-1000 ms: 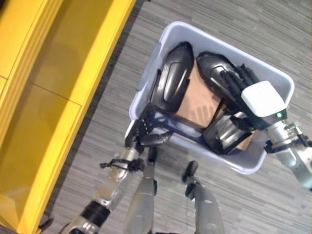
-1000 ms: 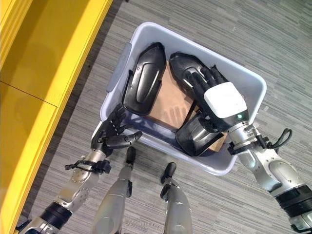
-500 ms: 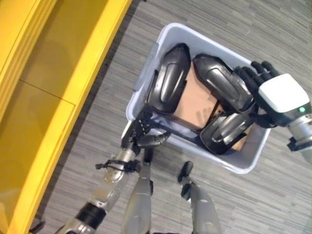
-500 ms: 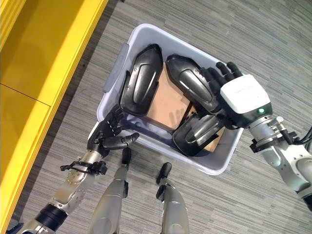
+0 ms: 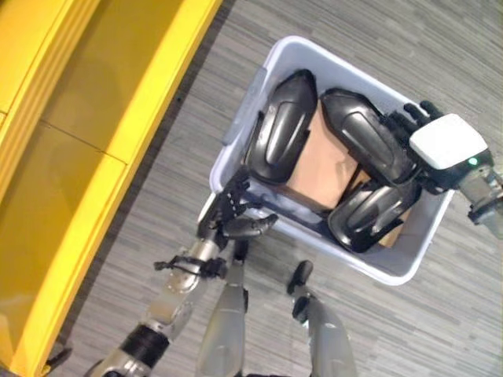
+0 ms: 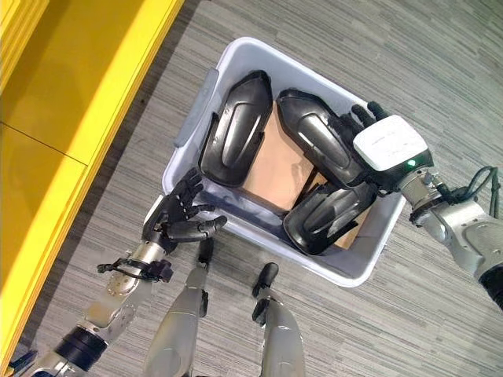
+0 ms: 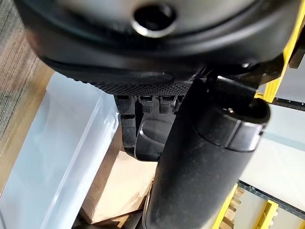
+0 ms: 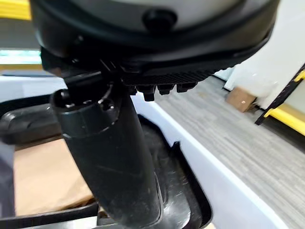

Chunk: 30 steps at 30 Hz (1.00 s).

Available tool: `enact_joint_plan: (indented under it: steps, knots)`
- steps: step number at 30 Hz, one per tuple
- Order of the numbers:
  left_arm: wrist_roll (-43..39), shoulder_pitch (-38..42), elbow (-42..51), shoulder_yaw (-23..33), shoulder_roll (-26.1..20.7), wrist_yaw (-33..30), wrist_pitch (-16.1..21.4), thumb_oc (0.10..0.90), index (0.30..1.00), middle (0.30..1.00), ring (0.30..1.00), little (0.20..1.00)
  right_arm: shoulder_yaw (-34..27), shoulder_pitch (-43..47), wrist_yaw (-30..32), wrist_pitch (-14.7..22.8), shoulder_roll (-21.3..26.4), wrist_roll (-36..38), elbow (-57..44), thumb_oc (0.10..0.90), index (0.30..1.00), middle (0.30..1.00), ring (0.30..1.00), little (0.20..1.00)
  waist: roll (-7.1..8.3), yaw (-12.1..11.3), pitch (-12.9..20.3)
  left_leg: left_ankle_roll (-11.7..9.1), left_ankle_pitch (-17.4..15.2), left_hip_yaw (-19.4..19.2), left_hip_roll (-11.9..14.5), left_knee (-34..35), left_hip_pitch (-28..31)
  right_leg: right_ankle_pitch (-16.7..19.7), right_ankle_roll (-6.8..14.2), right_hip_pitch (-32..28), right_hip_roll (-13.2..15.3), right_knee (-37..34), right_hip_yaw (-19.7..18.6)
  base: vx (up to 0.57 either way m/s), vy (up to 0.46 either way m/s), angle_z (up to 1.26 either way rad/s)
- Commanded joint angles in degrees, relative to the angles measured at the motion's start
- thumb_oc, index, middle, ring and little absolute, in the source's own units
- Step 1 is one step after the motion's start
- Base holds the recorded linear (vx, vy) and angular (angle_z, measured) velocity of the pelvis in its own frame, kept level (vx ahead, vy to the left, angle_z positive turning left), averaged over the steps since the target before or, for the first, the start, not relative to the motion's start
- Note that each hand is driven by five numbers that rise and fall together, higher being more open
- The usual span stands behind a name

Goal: Move parts from the plastic box to the shelf.

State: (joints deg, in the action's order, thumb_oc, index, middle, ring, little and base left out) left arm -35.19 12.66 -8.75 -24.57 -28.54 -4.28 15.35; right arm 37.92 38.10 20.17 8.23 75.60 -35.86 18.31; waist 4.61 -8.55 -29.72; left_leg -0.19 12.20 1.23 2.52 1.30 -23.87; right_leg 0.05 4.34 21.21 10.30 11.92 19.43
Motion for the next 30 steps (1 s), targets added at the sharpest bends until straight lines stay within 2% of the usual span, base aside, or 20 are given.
enact_joint_plan:
  steps: [1,9,16,30]
  knots:
    - [1.6,-2.1,0.1,-1.2,-1.3,0.1,1.6,0.9,1.0,1.0,1.0,1.0,2.3,8.6,1.1,-1.7,2.7,-0.1,1.0,0.9,1.0,1.0,1.0,1.0,1.62,-0.9,2.5,-3.9,-3.6,-1.0,4.2,-0.7,2.7,3.9,3.9,-2.4,3.6,-1.6,-0.7,0.0,0.0,0.0]
    - [1.0,-1.2,0.5,-1.5,-1.9,-0.3,2.0,0.9,1.0,1.0,1.0,1.0,10.3,14.2,-0.2,-2.0,0.1,-1.4,5.7,0.9,1.0,1.0,1.0,1.0,0.43,-1.6,1.1,-3.7,-3.7,-0.4,4.0,-2.4,0.6,3.1,3.4,-0.5,3.7,0.3,-0.8,0.01,-0.017,0.06]
    - [0.9,-0.7,0.6,-2.1,-2.1,-0.4,2.2,0.9,1.0,1.0,1.0,1.0,13.2,16.4,0.1,-3.2,-0.5,-2.7,10.6,0.9,1.0,1.0,1.0,1.0,-0.48,-1.4,-0.1,-3.7,-3.7,-0.3,4.1,-3.4,-1.1,2.8,3.1,1.5,3.8,1.7,-1.1,0.0,-0.004,-0.01]
    - [1.0,-1.7,1.1,-1.7,-2.5,0.0,2.1,0.9,1.0,1.0,1.0,1.0,4.8,9.6,2.1,-3.2,4.0,-2.0,8.5,0.9,1.0,1.0,1.0,1.0,0.57,-0.1,0.1,-3.6,-4.1,-0.5,4.5,-3.6,-1.0,2.5,3.1,2.2,3.6,2.4,-1.6,0.0,0.0,0.0]
